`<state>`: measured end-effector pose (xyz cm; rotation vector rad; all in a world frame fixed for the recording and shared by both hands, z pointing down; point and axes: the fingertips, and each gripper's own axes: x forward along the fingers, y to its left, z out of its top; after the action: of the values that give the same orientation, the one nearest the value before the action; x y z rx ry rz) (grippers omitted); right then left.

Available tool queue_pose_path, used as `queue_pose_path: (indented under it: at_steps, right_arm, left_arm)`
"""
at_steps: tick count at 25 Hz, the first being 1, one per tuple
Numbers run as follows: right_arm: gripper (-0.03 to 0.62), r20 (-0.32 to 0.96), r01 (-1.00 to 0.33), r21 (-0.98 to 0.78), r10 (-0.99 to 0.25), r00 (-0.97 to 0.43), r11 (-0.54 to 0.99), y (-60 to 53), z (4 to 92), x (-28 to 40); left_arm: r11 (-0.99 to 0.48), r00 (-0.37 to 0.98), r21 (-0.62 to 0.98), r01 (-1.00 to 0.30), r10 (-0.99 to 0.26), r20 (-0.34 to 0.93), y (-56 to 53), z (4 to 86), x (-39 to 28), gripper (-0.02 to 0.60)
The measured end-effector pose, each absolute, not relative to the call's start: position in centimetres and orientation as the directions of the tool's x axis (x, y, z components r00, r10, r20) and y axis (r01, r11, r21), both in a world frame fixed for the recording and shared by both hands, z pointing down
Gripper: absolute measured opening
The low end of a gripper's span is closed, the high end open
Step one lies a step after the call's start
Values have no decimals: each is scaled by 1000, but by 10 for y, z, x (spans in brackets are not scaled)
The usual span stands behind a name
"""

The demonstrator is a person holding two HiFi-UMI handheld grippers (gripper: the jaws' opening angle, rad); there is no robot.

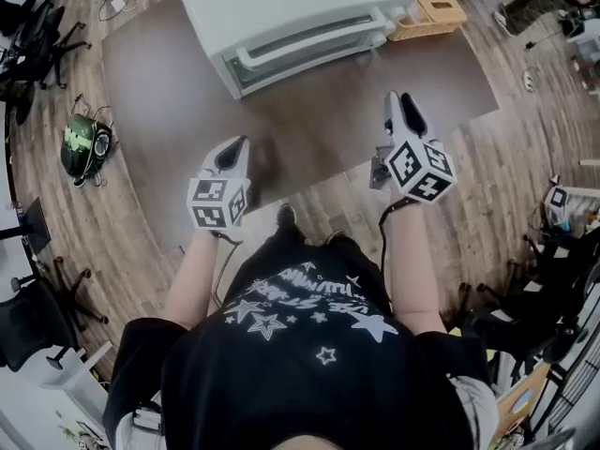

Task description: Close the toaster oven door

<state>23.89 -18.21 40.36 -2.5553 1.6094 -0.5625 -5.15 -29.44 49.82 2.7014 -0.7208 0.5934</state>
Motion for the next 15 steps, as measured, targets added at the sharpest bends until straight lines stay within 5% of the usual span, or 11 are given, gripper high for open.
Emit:
queue_pose_path:
  at_steps: [8, 15]
  right_arm:
    - [20, 346, -840, -264, -859, 376, -474, -101, 425, 225]
    - [5, 373, -829, -282, -851, 369, -482, -31, 438, 205]
  left_arm:
    - [-865, 823, 185, -466, -347, 449, -238, 498, -25, 11]
    - [-897, 844, 167, -409, -303, 442, -173, 493, -19, 11]
